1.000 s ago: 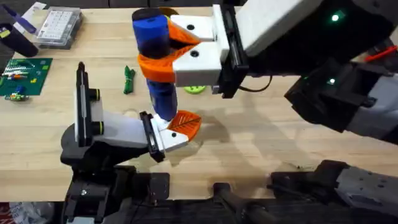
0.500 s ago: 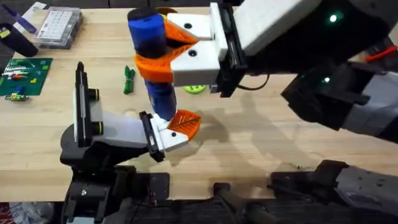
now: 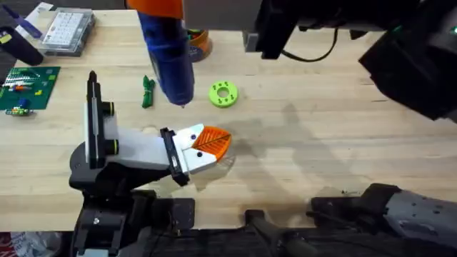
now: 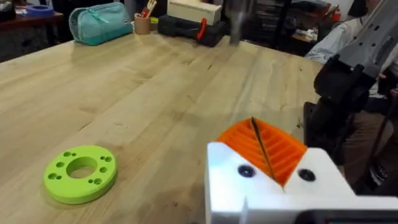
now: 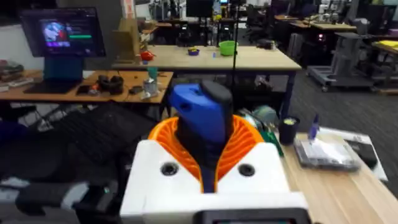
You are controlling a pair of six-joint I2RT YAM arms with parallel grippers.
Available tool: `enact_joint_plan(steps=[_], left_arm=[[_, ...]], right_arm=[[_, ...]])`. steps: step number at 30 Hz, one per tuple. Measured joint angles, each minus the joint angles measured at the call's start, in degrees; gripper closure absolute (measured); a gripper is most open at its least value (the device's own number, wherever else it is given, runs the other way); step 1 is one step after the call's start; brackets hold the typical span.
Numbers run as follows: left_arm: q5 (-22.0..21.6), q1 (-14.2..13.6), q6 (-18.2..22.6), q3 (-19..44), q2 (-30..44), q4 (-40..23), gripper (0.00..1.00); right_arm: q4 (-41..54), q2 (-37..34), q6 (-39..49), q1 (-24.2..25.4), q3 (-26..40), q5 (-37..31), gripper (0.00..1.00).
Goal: Pick up the gripper from the table and insert it into the empty holder that is missing its gripper. Then pick up a screw, insert it into the mounting hole, and use the screwdriver to tighten it. Finally, clean up the table by picking up the vegetable and placing it into the bucket.
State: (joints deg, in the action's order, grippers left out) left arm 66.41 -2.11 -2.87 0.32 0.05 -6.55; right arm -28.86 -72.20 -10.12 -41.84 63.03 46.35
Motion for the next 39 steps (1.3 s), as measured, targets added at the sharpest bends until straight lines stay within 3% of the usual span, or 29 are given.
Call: enact_joint_plan(steps=[7,24,30,39], left_arm=[[0.00,0.00,0.00,0.02,0.00,0.00,0.989],[0.00,0.00,0.00,0.02,-0.02,0.00,0.989],[0.00,0.00,0.00,0.02,0.00,0.00,0.989],[0.00,0.00,0.00,0.02,0.00,0.02,0.989]], right_arm=[[10.84,-0.09,9.40,2.06,0.23,-0.05,0.939],[23.44,-0.07,26.88,8.24,0.23,-3.80,0.940],[28.78,-0.08,32.72,10.66,0.23,-10.08,0.940],[32.74,-0.72,44.79,10.90,0.25,-25.60,0.940]])
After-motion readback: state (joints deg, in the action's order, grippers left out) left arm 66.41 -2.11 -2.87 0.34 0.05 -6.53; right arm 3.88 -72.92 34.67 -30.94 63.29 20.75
